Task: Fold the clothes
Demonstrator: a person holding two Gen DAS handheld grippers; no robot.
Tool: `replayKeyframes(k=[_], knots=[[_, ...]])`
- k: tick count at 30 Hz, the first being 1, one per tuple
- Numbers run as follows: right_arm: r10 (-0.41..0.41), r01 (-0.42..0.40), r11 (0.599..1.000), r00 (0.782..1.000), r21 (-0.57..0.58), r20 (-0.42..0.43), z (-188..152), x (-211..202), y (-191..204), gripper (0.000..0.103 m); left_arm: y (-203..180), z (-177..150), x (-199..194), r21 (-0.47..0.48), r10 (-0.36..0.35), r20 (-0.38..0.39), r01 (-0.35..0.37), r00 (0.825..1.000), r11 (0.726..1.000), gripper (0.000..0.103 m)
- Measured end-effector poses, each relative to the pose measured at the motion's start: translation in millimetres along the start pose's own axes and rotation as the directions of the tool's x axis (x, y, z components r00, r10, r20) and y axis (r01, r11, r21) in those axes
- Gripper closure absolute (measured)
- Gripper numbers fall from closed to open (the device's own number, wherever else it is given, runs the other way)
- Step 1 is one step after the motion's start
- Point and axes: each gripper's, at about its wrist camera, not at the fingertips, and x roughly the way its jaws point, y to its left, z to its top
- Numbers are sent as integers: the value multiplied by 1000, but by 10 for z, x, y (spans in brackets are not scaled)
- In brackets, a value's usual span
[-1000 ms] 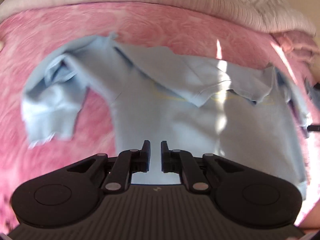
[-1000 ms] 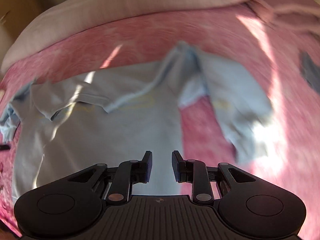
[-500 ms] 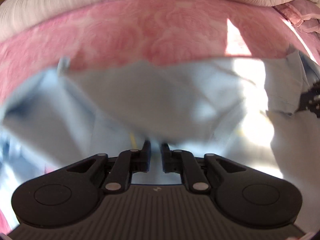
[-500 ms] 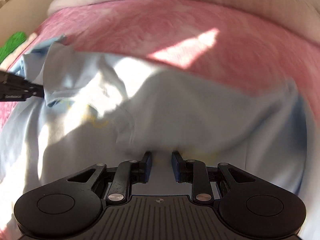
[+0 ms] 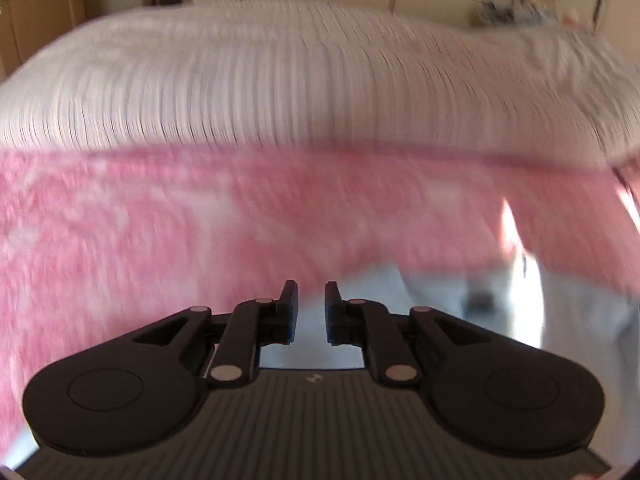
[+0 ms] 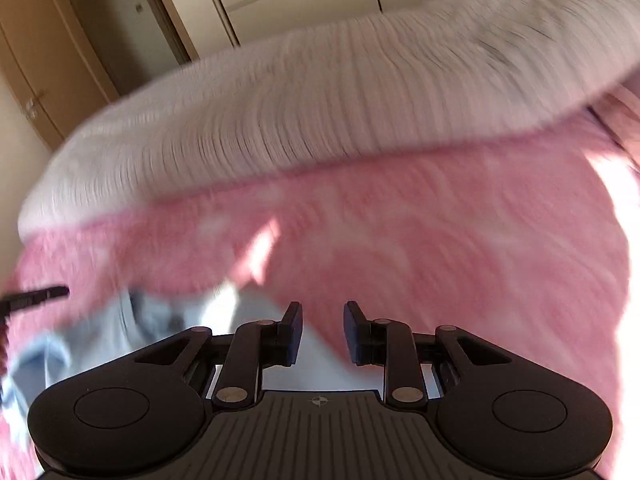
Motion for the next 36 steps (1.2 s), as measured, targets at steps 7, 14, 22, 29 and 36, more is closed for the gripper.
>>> replayKeyframes(k=[7,14,22,29,36], knots=[[-266,211,946,938,-245,-221,-1512,-1013,-212,74,-693,-1168,-651,-131,-113,-225,85,968,988,94],[-387,181,759,898,-626,-209,-2523,-1387,-18,45,-1138,-1632,-1046,-202,-153,-316,91,937,975,94],[-344,78,386,937,-919,-65,-2832,-983,-25,71,-1369,-1590,-1159,-161,-120,-273,78,955,984,94],[-136,140,951,990,-277,34,-1610,-1681,-936,100,-1504,-1577,-1252,-145,-81,-261,44,962,988,94],[-383,180,651,916,738,115,-1219,-2369,-2695,90,-1631,-1546,-1335,-145,-84,-242,50,967,988,94]])
